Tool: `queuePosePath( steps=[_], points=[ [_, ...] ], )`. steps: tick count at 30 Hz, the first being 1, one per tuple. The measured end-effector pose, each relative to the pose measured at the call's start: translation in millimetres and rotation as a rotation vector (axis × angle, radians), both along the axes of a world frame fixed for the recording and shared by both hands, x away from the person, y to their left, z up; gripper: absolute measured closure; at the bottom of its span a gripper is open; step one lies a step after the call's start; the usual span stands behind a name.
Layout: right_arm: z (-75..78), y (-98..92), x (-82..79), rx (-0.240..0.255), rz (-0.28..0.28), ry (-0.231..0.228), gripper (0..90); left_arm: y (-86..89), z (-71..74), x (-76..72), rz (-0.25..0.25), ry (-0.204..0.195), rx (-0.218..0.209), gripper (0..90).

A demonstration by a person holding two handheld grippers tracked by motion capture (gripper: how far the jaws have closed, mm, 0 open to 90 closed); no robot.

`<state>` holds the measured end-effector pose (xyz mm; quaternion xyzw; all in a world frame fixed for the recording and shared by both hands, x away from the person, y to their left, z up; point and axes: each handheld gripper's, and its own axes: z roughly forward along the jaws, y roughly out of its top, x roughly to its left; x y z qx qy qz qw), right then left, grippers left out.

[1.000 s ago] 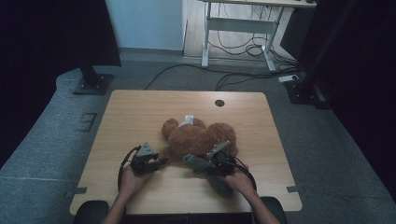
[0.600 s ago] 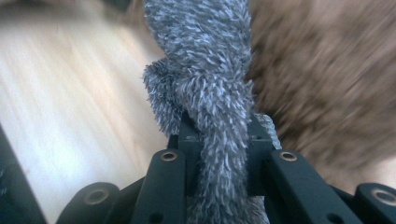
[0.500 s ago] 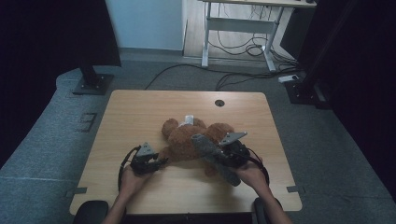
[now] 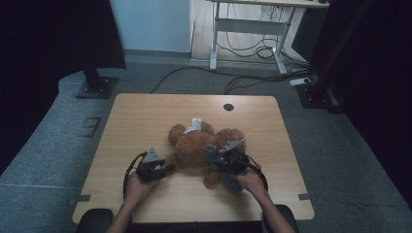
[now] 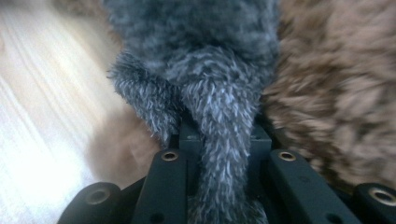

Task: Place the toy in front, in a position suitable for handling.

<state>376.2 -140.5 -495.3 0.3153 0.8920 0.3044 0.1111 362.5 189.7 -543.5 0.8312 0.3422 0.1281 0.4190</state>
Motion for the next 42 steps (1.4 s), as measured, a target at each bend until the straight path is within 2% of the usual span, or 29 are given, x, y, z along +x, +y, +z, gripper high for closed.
queuePosePath(
  steps=[4, 7, 13, 17, 21, 25, 32, 36, 39, 42],
  points=[
    [-19.5, 4.5, -8.6, -0.007, 0.012, 0.042, 75.0, -0.4, 0.0, -0.1, -0.001, -0.002, 0.002, 63.1],
    [-26.4, 6.8, -14.3, 0.015, 0.024, 0.060, 75.0, -0.4, 0.0, -0.2, 0.001, -0.002, 0.002, 63.1],
    [-25.0, 7.6, -24.0, 0.005, 0.058, 0.074, 74.6, 0.0, 0.0, 0.2, 0.002, 0.002, -0.003, 63.0],
    [-16.3, 10.4, -27.2, 0.011, 0.079, 0.054, 74.4, 0.4, -0.1, 0.8, 0.002, 0.006, -0.008, 62.9],
    [-22.1, 25.9, -23.8, -0.007, 0.107, 0.060, 74.4, 0.4, -0.1, 0.8, 0.003, 0.007, -0.008, 62.9],
    [-26.1, 43.9, -23.7, 0.017, 0.145, 0.067, 74.4, 0.8, -0.1, 1.5, 0.004, 0.013, -0.014, 63.0],
    [-28.9, 83.3, -23.0, 0.024, 0.215, 0.068, 74.3, 1.0, -0.1, 1.4, 0.003, 0.013, -0.016, 62.7],
    [-23.6, 88.4, -23.2, 0.010, 0.232, 0.056, 74.3, 3.7, 0.0, 3.3, 0.001, 0.023, -0.043, 56.5],
    [-12.0, 85.6, -23.6, 0.042, 0.229, 0.049, 74.3, 7.0, 2.8, 5.5, 0.017, 0.045, -0.070, 50.0],
    [2.8, 86.3, -23.7, 0.061, 0.233, 0.017, 74.4, 10.2, 5.2, 4.7, 0.029, 0.061, -0.065, 44.8]
  ],
)
